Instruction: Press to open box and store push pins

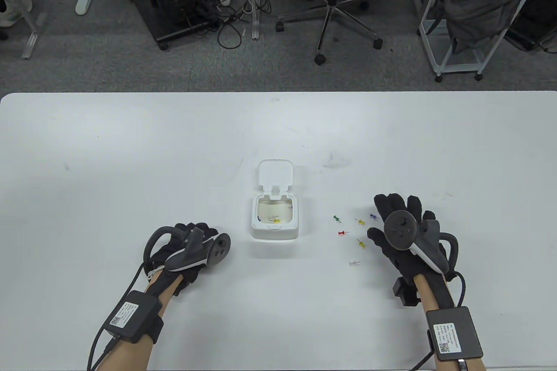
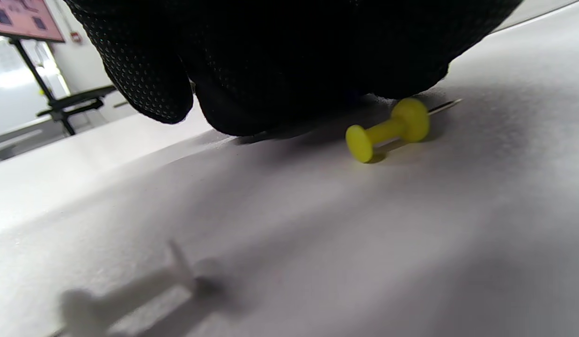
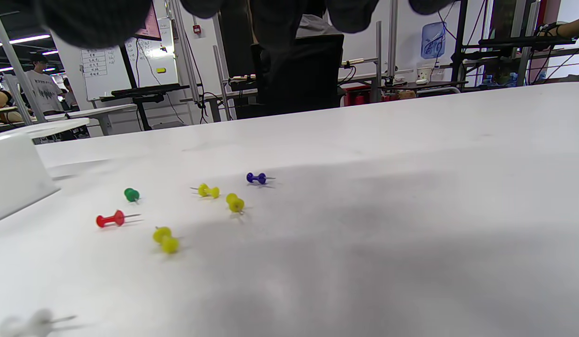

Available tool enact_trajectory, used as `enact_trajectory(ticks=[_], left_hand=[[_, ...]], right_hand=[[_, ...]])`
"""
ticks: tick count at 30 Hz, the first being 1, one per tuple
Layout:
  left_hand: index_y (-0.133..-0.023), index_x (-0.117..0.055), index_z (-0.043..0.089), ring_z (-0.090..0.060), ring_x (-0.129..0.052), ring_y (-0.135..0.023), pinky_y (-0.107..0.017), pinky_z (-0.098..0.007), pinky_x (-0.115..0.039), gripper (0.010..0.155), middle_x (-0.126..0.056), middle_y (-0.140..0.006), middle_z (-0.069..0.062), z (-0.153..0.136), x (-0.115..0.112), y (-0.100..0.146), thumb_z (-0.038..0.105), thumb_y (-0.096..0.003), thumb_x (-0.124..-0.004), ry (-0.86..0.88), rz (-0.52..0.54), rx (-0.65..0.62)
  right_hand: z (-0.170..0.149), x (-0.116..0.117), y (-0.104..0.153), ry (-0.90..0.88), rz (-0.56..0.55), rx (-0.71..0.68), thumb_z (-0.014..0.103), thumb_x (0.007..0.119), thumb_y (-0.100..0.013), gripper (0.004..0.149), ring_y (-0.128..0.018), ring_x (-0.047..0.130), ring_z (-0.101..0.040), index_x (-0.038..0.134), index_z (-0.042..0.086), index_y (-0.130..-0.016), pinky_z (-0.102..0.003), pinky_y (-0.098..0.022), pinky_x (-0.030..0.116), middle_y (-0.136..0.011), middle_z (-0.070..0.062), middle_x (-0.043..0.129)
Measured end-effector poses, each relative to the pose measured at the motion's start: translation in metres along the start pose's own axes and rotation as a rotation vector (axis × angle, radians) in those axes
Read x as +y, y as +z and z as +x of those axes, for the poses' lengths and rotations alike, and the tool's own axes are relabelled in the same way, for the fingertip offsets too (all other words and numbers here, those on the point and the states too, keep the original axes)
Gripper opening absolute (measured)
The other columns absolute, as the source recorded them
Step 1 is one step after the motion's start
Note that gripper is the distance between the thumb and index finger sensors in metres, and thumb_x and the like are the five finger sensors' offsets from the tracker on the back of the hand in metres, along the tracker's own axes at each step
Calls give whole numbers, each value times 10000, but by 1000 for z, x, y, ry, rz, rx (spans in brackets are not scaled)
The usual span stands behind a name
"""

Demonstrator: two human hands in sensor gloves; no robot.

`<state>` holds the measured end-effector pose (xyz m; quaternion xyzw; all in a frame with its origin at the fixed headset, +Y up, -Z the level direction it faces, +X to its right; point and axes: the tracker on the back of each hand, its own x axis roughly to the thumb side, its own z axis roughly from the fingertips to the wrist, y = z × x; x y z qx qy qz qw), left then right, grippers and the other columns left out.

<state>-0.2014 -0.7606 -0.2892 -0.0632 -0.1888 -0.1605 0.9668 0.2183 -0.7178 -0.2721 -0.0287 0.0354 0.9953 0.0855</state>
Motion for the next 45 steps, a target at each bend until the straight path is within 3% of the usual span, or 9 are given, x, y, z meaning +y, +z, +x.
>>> enact_trajectory(ticks=[5, 13, 28, 45], left_hand=[[-860, -794, 329, -147, -990, -663, -714, -491, -813, 414, -892, -875, 85, -2, 5, -4, 457, -468, -758, 56, -6, 7], [-861, -788, 336, -143, -991, -664, -715, -494, -810, 412, -892, -876, 92, 2, 34, -17, 461, -470, -757, 105, 50, 11], [-877, -773, 340, -146, -981, -685, -727, -494, -796, 410, -873, -898, 91, 34, 87, -56, 458, -485, -748, 150, 131, -6], [-881, -768, 358, -141, -977, -705, -732, -482, -796, 405, -863, -914, 101, 68, 101, -80, 459, -489, -753, 79, 138, -9]], right_hand=[[0, 1, 0, 5, 6, 0, 556, 625, -429, 720, -1111, 340, -454, 324, 358, -1052, -703, -748, 339, -1229, -55, 401], [0, 1, 0, 5, 7, 1, 554, 626, -429, 718, -1111, 340, -456, 326, 360, -1052, -703, -747, 340, -1230, -54, 402], [0, 1, 0, 4, 2, -1, 555, 626, -429, 719, -1112, 339, -454, 326, 359, -1052, -702, -748, 340, -1229, -54, 403], [1, 3, -2, 5, 10, -2, 554, 627, -430, 717, -1111, 340, -456, 329, 359, -1052, -702, -748, 339, -1230, -54, 404]])
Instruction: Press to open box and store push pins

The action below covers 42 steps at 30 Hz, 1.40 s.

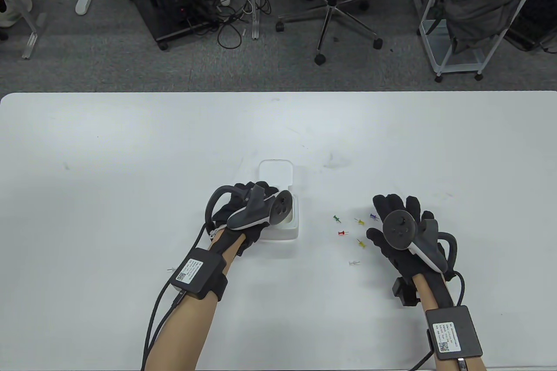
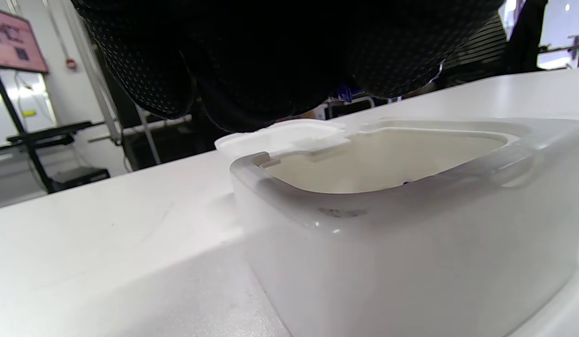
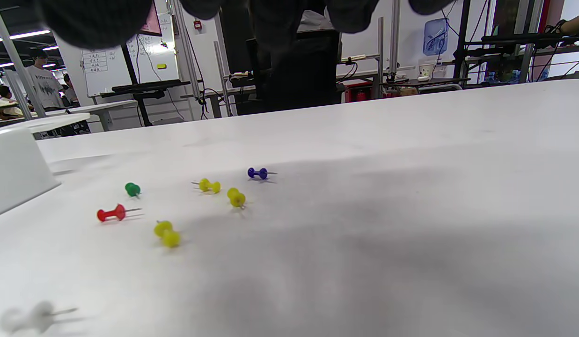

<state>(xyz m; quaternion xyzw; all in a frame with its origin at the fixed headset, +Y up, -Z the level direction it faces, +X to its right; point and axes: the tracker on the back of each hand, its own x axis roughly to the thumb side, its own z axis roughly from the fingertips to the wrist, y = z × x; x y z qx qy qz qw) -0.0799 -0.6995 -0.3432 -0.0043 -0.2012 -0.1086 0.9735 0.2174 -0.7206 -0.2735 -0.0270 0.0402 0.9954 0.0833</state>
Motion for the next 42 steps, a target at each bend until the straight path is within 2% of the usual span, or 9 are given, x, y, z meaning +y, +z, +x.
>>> enact_trajectory(ticks=[5, 7, 13, 22, 36, 42], left_hand=[[-892, -771, 360, -140, -983, -716, -731, -477, -800, 415, -865, -925, 104, 3, -4, -3, 465, -490, -761, -22, -6, 5], [-939, -764, 336, -156, -974, -747, -733, -481, -794, 480, -852, -962, 78, 3, -3, -1, 486, -483, -765, -8, -10, -1], [-944, -764, 331, -160, -975, -753, -730, -482, -796, 487, -851, -967, 72, -4, 1, 4, 488, -483, -763, -5, 5, -1], [-951, -766, 323, -166, -979, -754, -725, -485, -799, 500, -855, -970, 64, -26, 0, 33, 500, -484, -754, 0, 22, -5], [-949, -771, 328, -166, -984, -757, -723, -483, -802, 496, -857, -972, 67, -71, -43, 100, 501, -485, -752, -33, -37, -11], [-941, -780, 333, -160, -987, -748, -721, -476, -806, 490, -864, -964, 72, -88, -64, 123, 506, -484, -751, -50, -117, -5]], right_hand=[[0, 0, 0, 1, 2, 0, 553, 626, -431, 718, -1112, 338, -455, 324, 360, -1052, -702, -748, 339, -1230, -54, 402], [-1, 0, 0, -2, -3, 0, 553, 626, -431, 718, -1111, 339, -456, 324, 358, -1052, -702, -748, 338, -1230, -53, 402], [0, 0, 0, 0, -2, 0, 553, 626, -430, 717, -1111, 339, -457, 324, 360, -1052, -702, -748, 339, -1230, -54, 402], [-1, -1, 0, -3, -6, -1, 554, 626, -430, 717, -1112, 342, -455, 328, 359, -1052, -703, -747, 340, -1230, -53, 403], [-1, -1, 0, -4, -3, 2, 555, 625, -429, 719, -1111, 341, -456, 324, 360, -1053, -702, -748, 340, -1230, -55, 402], [-1, -1, 0, -8, 0, 5, 554, 626, -430, 716, -1111, 341, -454, 328, 359, -1051, -702, -748, 340, -1229, -53, 402]])
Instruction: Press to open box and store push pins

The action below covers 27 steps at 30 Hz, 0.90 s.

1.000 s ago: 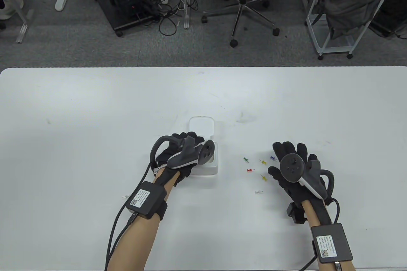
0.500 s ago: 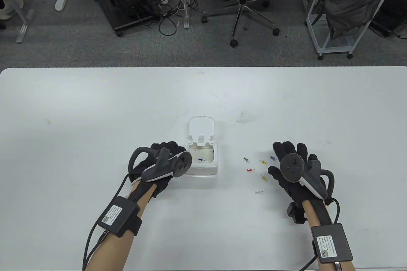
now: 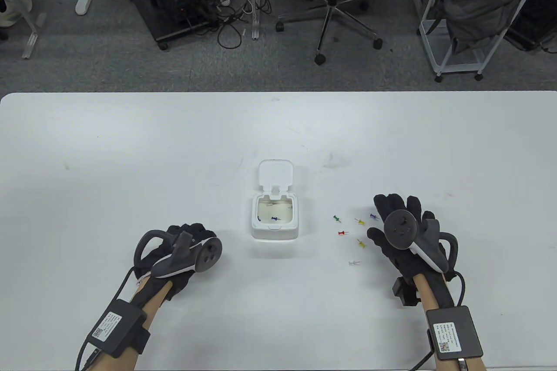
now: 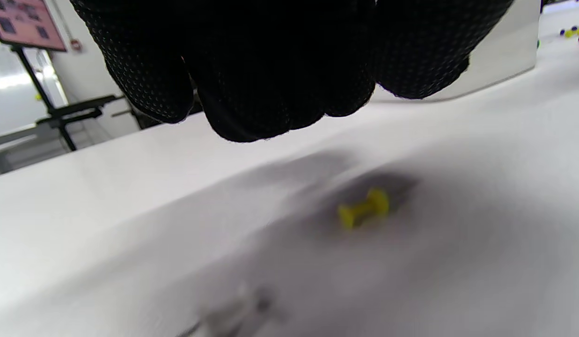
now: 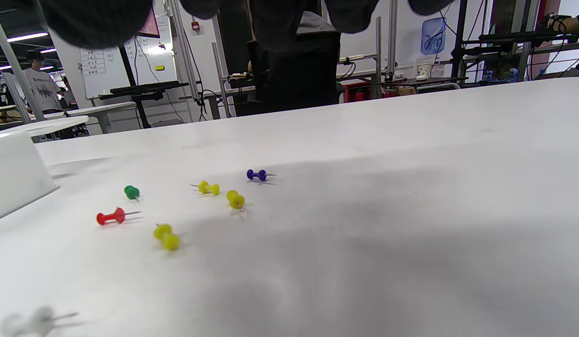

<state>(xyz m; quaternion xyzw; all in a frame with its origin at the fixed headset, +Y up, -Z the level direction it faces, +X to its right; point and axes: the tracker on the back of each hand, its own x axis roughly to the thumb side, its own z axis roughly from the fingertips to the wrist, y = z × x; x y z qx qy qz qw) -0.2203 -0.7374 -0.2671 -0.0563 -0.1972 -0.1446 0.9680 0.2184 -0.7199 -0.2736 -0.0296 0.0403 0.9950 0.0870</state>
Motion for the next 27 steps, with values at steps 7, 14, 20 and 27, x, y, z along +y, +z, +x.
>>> enact_trajectory(ticks=[7, 14, 20, 27], left_hand=[[-936, -779, 341, -150, -991, -742, -718, -472, -813, 500, -869, -957, 79, -8, -15, 11, 509, -466, -783, 3, -35, -4], [-894, -791, 365, -125, -1000, -703, -709, -456, -827, 455, -884, -919, 106, 1, -21, 9, 486, -456, -804, -35, -11, -21], [-864, -804, 353, -126, -1006, -657, -700, -459, -832, 420, -903, -876, 102, 4, -23, 7, 475, -463, -780, -55, 13, -30], [-854, -794, 334, -136, -998, -643, -701, -471, -827, 411, -898, -858, 87, 8, -24, 5, 462, -467, -750, -87, 16, -44]], right_hand=[[1, -1, 1, 5, -4, -7, 554, 625, -430, 716, -1111, 340, -457, 328, 360, -1051, -702, -748, 341, -1230, -53, 402], [1, -1, 1, 4, -5, -4, 554, 625, -430, 718, -1111, 341, -455, 327, 358, -1052, -702, -748, 341, -1229, -54, 403], [1, -1, 1, 4, 0, 0, 554, 626, -430, 716, -1111, 340, -456, 328, 359, -1051, -702, -748, 340, -1230, -55, 402], [0, -1, 1, 5, 2, 1, 554, 626, -429, 717, -1111, 339, -456, 327, 359, -1052, -703, -748, 340, -1230, -56, 402]])
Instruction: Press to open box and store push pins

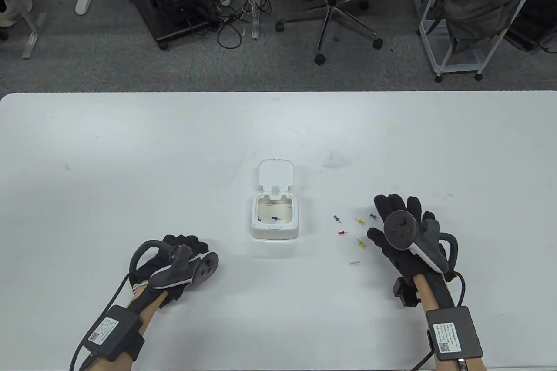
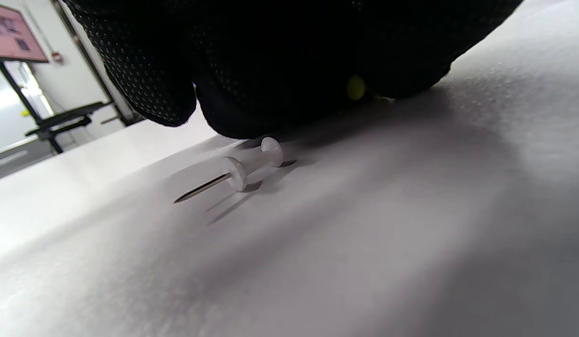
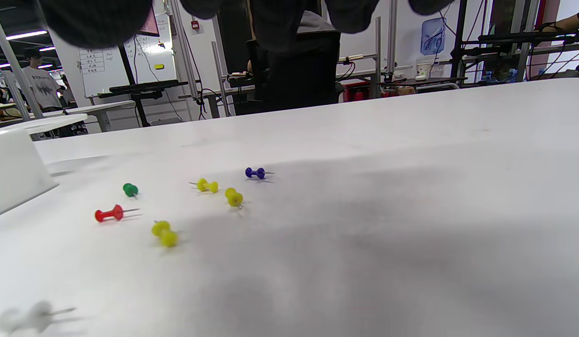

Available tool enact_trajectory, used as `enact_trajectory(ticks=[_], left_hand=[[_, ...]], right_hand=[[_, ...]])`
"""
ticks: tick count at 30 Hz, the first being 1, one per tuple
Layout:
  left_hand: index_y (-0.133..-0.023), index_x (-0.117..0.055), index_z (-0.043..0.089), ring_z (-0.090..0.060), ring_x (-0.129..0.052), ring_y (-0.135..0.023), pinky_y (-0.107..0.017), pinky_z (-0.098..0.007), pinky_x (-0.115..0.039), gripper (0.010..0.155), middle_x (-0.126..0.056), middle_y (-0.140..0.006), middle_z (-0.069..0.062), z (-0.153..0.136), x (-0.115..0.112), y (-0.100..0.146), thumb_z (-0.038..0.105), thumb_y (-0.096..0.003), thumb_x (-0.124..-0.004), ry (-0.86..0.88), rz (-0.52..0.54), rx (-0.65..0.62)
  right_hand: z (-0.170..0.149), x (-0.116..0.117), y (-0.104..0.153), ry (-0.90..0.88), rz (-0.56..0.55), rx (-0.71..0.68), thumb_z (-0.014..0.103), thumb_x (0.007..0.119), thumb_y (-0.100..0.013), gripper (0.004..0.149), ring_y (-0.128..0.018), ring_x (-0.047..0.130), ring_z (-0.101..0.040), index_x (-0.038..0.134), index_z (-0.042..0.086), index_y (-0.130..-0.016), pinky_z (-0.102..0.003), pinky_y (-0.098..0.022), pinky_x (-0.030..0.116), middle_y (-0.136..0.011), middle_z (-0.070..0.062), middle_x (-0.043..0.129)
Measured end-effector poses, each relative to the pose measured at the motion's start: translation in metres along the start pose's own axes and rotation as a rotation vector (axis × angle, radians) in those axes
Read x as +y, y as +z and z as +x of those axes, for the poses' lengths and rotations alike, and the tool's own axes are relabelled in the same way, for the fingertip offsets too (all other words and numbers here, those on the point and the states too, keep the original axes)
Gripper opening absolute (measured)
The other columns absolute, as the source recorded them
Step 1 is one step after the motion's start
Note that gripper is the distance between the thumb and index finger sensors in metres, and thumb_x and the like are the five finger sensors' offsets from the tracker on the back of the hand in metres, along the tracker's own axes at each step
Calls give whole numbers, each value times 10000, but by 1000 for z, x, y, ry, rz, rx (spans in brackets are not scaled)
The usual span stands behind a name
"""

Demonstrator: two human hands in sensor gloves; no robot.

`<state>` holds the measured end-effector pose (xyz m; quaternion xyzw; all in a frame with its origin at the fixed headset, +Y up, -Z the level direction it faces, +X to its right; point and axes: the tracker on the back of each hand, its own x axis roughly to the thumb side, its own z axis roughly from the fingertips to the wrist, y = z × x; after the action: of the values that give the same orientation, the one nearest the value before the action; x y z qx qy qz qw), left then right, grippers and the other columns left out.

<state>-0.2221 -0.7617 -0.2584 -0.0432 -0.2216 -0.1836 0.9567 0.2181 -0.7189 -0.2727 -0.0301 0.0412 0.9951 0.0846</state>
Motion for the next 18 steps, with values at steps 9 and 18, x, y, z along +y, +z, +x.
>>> enact_trajectory(ticks=[9, 18], left_hand=[[-862, -796, 325, -143, -999, -650, -700, -480, -825, 413, -901, -865, 84, 3, 9, -9, 458, -475, -736, 14, -20, -3], [-857, -802, 326, -147, -1000, -649, -701, -485, -822, 410, -906, -861, 85, 1, 39, -39, 459, -474, -739, 106, 19, 51]], right_hand=[[0, 0, 0, 3, -3, -5, 553, 626, -430, 717, -1111, 342, -455, 329, 357, -1052, -703, -746, 342, -1229, -57, 401], [0, 0, 0, 2, -7, -7, 554, 626, -430, 716, -1110, 343, -457, 331, 357, -1052, -702, -747, 342, -1229, -54, 406]])
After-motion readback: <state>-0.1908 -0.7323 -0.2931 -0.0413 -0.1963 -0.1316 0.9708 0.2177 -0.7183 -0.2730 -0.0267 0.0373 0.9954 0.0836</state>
